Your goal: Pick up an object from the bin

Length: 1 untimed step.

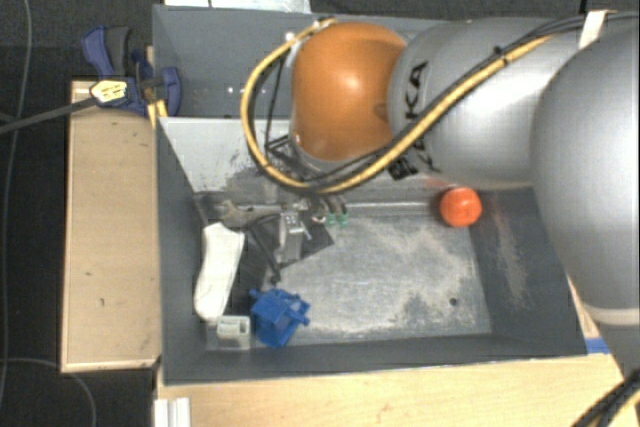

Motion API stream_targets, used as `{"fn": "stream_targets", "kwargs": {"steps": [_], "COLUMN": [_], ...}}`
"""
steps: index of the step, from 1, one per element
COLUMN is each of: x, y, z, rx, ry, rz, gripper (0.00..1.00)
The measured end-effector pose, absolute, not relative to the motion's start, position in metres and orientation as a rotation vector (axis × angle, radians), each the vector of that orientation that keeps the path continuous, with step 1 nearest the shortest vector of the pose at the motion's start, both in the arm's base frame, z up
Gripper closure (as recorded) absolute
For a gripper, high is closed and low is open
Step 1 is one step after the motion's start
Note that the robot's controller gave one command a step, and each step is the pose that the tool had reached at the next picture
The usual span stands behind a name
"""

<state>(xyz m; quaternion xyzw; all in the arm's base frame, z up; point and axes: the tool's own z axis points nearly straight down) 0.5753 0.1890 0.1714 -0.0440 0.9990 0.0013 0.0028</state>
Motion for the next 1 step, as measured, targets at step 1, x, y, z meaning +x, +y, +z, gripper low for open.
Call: {"fn": "stream_targets", "kwargs": {"steps": [1], "x": [0.5691], "y": [0.1747], "z": [0.1476], "rx": [0.124], "ry": [3.141], "rz": [0.002], "gripper": [0.0]}}
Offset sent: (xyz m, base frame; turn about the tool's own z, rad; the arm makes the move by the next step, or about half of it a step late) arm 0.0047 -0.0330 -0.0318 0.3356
